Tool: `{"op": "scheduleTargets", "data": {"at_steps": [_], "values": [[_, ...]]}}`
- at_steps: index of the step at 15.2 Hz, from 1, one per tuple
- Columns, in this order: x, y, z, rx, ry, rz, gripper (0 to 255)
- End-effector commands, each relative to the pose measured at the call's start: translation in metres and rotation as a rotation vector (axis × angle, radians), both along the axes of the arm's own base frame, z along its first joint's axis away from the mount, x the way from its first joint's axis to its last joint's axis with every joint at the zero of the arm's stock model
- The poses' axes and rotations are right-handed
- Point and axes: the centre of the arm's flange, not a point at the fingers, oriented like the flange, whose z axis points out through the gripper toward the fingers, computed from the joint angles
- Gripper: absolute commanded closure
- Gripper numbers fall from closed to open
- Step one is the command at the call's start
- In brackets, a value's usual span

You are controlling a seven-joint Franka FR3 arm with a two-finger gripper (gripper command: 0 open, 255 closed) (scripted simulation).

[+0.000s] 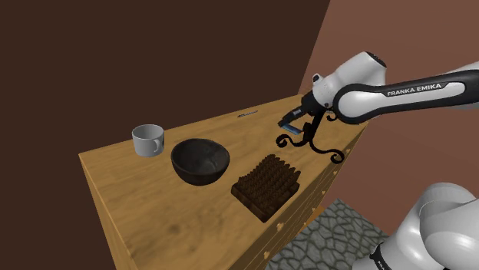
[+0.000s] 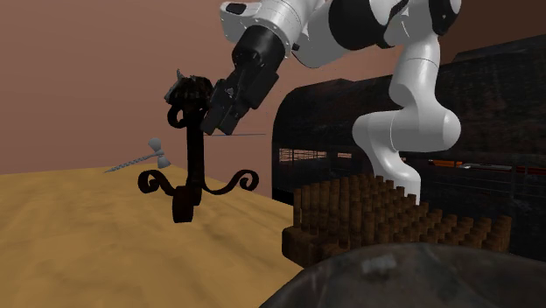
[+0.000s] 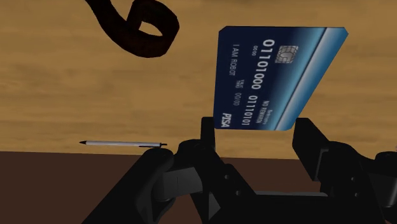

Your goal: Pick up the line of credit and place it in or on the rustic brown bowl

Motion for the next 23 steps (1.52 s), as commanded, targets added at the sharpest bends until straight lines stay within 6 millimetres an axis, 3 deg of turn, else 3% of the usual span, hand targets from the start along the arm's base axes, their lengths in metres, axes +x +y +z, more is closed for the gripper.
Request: {"op": "scheduleTargets", "data": {"at_steps": [1, 3, 23], "values": [[-0.001, 0.0, 0.011, 0.0, 0.001, 0.0, 255], [-0.001, 0.0, 0.018, 0.0, 0.001, 0.0, 255], [0.05, 0.259, 0.032, 0.0, 0.001, 0.0, 255]]}}
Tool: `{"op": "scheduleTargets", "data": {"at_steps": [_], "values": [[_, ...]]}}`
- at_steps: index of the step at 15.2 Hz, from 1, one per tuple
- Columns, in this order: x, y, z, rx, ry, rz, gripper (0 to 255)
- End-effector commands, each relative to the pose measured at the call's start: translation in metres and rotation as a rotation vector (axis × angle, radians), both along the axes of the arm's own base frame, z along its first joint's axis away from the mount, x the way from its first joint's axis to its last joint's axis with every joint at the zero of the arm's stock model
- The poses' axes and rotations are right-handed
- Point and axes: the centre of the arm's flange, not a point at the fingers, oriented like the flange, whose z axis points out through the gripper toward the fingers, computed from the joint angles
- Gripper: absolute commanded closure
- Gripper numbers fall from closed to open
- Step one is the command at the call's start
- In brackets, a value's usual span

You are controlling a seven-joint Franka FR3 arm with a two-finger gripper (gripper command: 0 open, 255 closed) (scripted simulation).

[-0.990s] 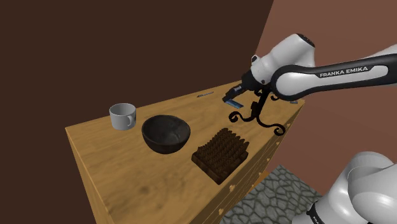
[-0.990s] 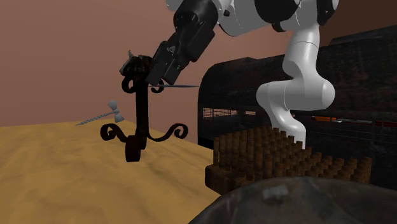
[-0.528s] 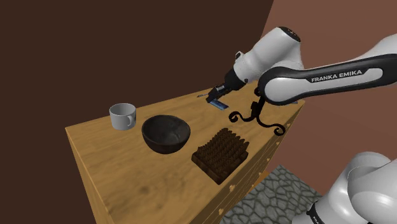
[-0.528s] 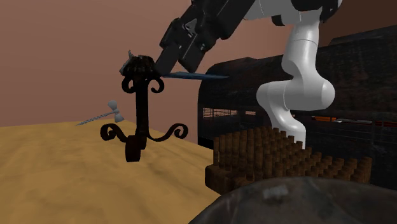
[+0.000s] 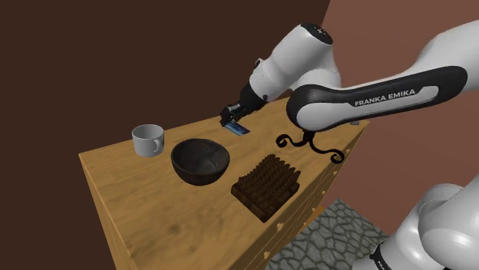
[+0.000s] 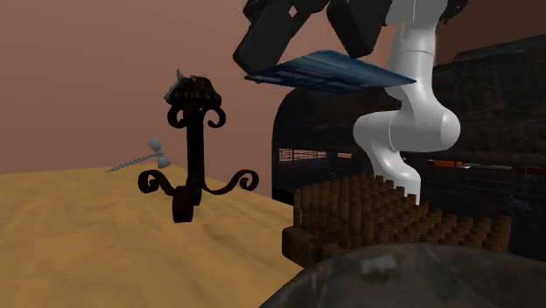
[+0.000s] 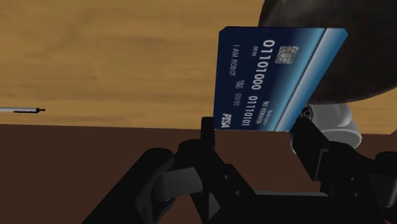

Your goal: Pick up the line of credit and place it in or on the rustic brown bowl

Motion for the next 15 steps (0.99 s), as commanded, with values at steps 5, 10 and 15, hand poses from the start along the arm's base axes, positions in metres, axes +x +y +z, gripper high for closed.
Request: {"op": "scheduleTargets", "data": {"at_steps": [5, 10, 15], "values": [[0.017, 0.079, 0.005, 0.002, 0.0, -0.002, 255], [0.022, 0.104, -0.01, 0.002, 0.0, -0.002, 255], [0.022, 0.104, -0.036, 0.002, 0.0, -0.002, 255]]}}
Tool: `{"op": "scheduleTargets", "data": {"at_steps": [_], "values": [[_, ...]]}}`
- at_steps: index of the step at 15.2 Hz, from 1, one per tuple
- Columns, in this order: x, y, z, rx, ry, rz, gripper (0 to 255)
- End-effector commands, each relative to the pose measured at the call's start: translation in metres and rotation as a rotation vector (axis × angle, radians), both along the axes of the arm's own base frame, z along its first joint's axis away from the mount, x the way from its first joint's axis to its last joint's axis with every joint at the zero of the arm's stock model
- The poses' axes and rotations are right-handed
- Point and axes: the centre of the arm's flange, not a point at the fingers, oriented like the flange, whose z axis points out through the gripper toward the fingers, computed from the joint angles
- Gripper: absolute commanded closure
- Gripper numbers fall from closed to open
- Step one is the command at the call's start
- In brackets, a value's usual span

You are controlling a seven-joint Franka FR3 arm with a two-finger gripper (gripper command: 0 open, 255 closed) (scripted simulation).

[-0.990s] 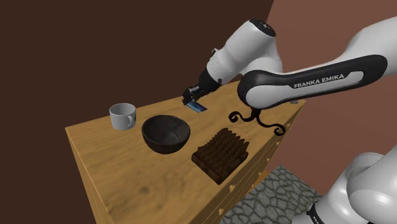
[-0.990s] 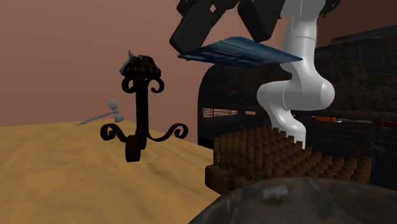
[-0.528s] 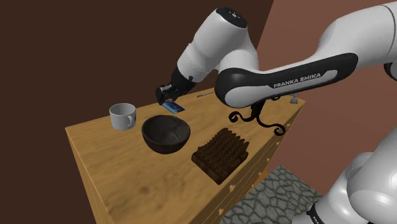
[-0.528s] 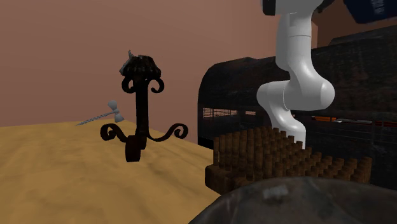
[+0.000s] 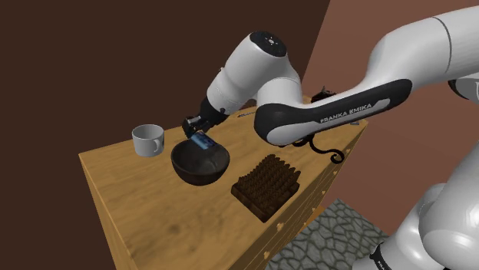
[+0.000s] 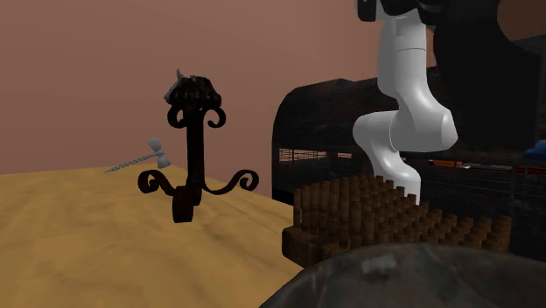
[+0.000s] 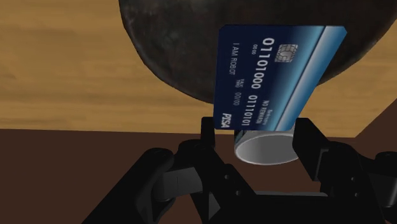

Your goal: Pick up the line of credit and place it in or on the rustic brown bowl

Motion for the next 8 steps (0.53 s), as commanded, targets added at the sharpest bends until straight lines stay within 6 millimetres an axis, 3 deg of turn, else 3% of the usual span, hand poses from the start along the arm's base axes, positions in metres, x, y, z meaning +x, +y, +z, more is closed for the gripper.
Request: {"op": "scheduleTargets", "data": {"at_steps": [1, 8], "values": [[0.0, 0.0, -0.011, 0.0, 0.0, 0.0, 255], [0.0, 0.0, -0.051, 0.0, 0.0, 0.0, 255]]}}
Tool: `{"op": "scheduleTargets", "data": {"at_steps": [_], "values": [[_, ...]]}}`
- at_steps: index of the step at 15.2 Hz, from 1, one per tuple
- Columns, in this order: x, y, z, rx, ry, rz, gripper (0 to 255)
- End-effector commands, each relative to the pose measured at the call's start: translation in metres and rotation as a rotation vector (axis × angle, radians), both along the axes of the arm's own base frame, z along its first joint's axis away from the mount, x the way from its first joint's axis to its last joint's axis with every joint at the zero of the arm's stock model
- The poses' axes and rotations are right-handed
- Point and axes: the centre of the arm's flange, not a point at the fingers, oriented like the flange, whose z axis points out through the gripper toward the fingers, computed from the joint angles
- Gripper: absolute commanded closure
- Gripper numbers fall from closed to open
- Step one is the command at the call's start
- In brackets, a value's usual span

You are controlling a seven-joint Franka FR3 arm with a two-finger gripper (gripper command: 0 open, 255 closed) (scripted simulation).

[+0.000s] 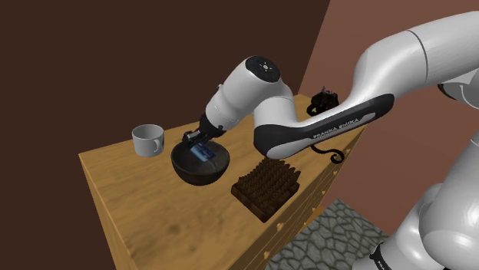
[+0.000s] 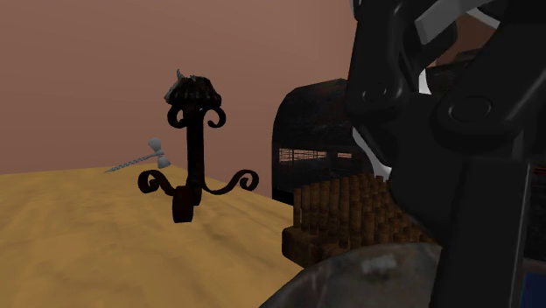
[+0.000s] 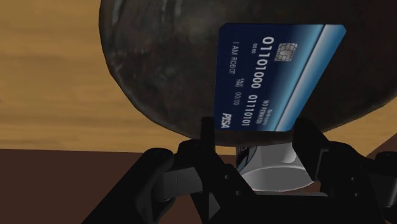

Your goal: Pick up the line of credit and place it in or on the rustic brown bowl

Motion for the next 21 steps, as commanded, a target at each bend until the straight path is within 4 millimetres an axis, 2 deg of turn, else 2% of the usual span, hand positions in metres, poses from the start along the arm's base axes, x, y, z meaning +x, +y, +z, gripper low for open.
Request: {"op": "scheduleTargets", "data": {"at_steps": [1, 8, 9, 14, 18, 21], "values": [[0.0, 0.0, -0.008, 0.0, 0.0, 0.0, 255], [0.0, 0.0, -0.008, 0.0, 0.0, 0.0, 255], [0.0, 0.0, -0.008, 0.0, 0.0, 0.0, 0], [0.0, 0.0, -0.008, 0.0, 0.0, 0.0, 0], [-0.027, -0.003, 0.034, 0.0, 0.0, 0.0, 0], [-0.027, -0.003, 0.034, 0.0, 0.0, 0.0, 0]]}}
